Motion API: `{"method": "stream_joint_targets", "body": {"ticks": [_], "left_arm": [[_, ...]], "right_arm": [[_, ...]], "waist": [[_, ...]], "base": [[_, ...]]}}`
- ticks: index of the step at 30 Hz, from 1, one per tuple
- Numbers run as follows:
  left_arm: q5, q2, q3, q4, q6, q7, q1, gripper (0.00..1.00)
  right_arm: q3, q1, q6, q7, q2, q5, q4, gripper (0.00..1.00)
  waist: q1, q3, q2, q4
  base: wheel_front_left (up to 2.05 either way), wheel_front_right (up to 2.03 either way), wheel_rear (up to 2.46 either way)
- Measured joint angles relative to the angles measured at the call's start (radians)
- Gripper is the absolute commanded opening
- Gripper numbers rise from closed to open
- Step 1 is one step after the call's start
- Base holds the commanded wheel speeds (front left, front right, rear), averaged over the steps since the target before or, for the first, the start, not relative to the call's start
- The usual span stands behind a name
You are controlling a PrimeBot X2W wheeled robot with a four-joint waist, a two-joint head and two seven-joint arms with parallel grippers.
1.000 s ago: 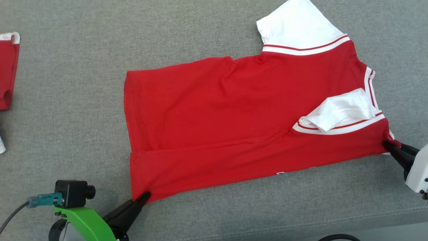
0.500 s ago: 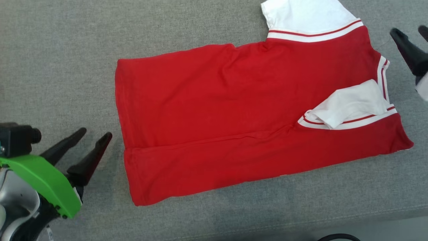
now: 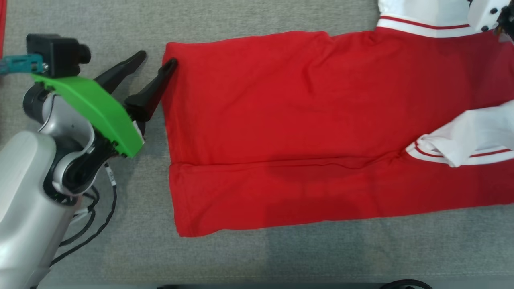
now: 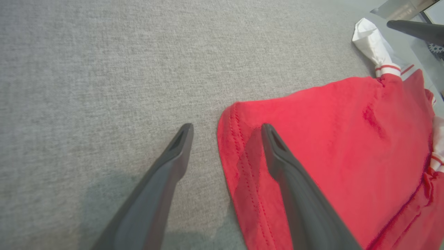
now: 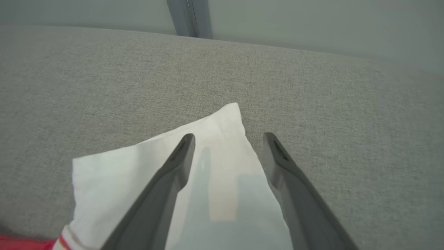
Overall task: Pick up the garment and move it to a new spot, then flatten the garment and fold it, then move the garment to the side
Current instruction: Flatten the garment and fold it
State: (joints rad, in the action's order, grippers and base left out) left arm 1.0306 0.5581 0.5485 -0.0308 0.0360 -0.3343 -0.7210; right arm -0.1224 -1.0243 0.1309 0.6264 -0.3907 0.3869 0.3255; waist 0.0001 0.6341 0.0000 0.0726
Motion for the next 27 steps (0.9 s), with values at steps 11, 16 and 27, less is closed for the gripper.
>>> {"method": "stream_joint_targets", "body": {"ticks": [11, 16, 27], "left_arm": [[-0.008, -0.060, 0.058, -0.120, 0.061, -0.019, -0.086, 1.00], [0.036, -0.071, 0.062, -0.119, 0.078, -0.025, -0.089, 1.00], [0.051, -0.084, 0.105, -0.110, 0.088, -0.047, -0.119, 1.00]], "right_arm": [[-0.002, -0.093, 0.000, -0.051, 0.023, -0.051, 0.166, 1.00], [0.012, -0.104, 0.000, -0.051, 0.013, -0.061, 0.205, 1.00], [-0.021, -0.102, 0.000, -0.061, 0.030, -0.062, 0.225, 1.00]], "waist": [[0.0000, 0.040, 0.0000, 0.061], [-0.0001, 0.033, 0.0001, 0.059], [-0.0001, 0.026, 0.0000, 0.049]], "base": [[0.00, 0.00, 0.00], [0.00, 0.00, 0.00], [0.00, 0.00, 0.00]]}}
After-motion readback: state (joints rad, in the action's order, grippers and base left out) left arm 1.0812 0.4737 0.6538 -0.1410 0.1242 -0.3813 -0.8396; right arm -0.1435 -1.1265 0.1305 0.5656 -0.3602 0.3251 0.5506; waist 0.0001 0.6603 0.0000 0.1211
